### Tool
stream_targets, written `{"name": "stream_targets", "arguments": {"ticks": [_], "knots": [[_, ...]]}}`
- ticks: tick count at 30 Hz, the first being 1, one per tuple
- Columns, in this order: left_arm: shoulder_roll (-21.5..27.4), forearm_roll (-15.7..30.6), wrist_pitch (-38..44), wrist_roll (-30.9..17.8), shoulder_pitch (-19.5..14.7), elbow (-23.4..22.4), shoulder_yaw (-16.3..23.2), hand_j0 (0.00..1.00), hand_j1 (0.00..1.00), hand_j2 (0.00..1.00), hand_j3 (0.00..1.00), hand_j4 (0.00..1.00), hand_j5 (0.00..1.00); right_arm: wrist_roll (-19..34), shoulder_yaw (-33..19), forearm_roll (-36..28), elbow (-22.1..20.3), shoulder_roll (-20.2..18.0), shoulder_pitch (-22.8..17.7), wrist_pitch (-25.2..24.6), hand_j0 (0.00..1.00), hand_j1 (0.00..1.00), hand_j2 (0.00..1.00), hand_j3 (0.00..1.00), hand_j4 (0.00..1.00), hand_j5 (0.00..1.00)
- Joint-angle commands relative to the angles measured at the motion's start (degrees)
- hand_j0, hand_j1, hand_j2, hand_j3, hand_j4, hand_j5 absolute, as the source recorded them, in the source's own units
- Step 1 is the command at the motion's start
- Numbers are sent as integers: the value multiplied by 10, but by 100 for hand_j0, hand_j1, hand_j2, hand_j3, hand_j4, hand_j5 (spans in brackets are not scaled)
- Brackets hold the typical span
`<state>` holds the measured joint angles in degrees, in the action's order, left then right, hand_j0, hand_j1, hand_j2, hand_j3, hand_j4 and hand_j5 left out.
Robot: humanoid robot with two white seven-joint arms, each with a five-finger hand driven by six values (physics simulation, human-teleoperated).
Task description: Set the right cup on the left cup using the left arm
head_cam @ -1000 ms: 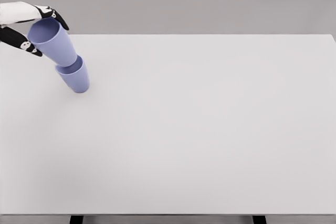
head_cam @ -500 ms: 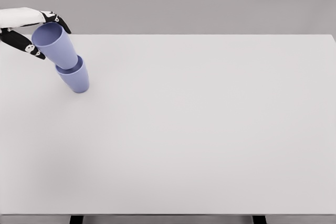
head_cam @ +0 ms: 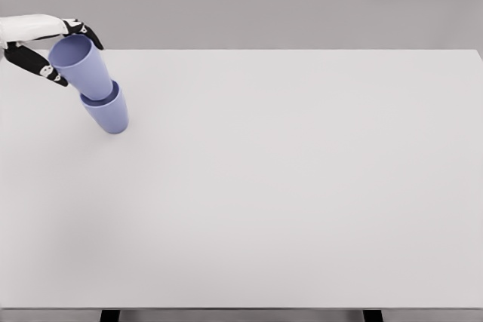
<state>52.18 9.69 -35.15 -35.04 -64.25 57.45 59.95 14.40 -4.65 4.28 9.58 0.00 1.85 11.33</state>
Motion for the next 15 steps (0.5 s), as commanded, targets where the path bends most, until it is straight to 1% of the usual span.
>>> {"name": "stream_targets", "arguments": {"ticks": [1, 5, 8, 12, 13, 14, 15], "knots": [[-3, -2, 2, 0, 0, -5, -2, 53, 53, 53, 53, 53, 53, 0, 0, 0, 0, 0, 0, 0, 100, 100, 100, 100, 100, 100], [-4, -3, 2, 0, 1, -7, -2, 53, 53, 53, 53, 53, 53, 0, 0, 0, 0, 0, 0, 0, 100, 100, 100, 100, 100, 100], [-15, -6, 2, 0, 2, -22, -2, 53, 53, 53, 53, 53, 53, 0, 0, 0, 0, 0, 0, 0, 100, 100, 100, 100, 100, 100], [-16, -7, 2, 0, 4, -22, -2, 53, 53, 53, 53, 53, 53, 0, 0, 0, 0, 0, 0, 0, 100, 100, 100, 100, 100, 100], [-15, -7, 2, 0, 4, -21, -2, 55, 55, 55, 55, 55, 55, 0, 0, 0, 0, 0, 0, 0, 100, 100, 100, 100, 100, 100], [-15, -7, 2, 0, 4, -21, -1, 84, 84, 84, 84, 84, 84, 0, 0, 0, 0, 0, 0, 0, 100, 100, 100, 100, 100, 100], [-15, -7, 2, 0, 4, -19, -2, 100, 100, 100, 100, 100, 100, 0, 0, 0, 0, 0, 0, 0, 100, 100, 100, 100, 100, 100]]}}
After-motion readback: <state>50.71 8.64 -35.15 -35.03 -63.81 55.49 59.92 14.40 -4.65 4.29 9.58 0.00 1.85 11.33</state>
